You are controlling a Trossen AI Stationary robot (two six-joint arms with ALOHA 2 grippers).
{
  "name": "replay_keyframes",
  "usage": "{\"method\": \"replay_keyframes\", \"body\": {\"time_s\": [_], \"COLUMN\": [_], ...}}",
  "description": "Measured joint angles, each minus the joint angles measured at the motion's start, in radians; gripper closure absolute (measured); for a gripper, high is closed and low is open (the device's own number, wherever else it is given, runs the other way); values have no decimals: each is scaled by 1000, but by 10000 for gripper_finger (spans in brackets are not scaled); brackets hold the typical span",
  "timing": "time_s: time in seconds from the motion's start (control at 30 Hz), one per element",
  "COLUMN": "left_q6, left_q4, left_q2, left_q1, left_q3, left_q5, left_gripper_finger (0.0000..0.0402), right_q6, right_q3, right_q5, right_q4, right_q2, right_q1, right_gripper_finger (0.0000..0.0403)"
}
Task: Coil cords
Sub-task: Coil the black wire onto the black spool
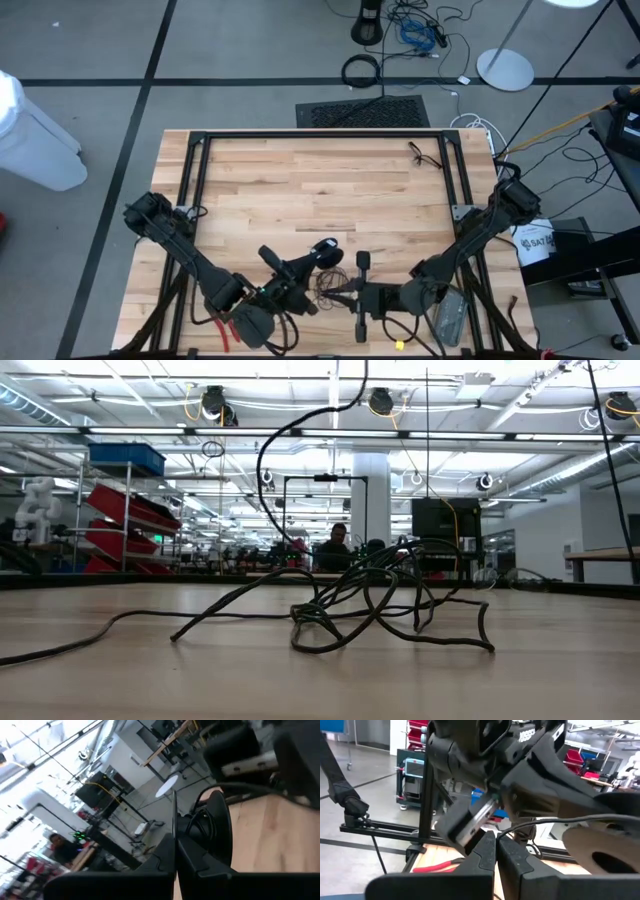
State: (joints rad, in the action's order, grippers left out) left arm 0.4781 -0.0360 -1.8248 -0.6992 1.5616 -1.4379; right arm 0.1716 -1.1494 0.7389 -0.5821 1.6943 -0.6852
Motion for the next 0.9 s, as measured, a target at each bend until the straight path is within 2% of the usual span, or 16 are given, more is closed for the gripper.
{"method": "replay_keyframes", "body": {"time_s": [0.23,0.37,0.43,0.67,0.9], "left_q6": [-80,-100,-126,-185,-181], "left_q4": [-49,-63,-63,-63,-59], "left_q2": [0,0,0,0,2], "left_q1": [5,4,4,11,4], "left_q3": [0,0,0,0,0], "left_q5": [76,78,96,163,164], "left_gripper_finger": [400,400,400,400,400], "right_q6": [81,129,152,188,185], "right_q3": [-1,-1,-1,-1,-1], "right_q5": [6,83,122,146,166], "right_q4": [-113,-145,-147,-158,-118], "right_q2": [77,103,105,105,105], "right_q1": [17,18,18,20,22], "right_gripper_finger": [403,403,403,403,403]}}
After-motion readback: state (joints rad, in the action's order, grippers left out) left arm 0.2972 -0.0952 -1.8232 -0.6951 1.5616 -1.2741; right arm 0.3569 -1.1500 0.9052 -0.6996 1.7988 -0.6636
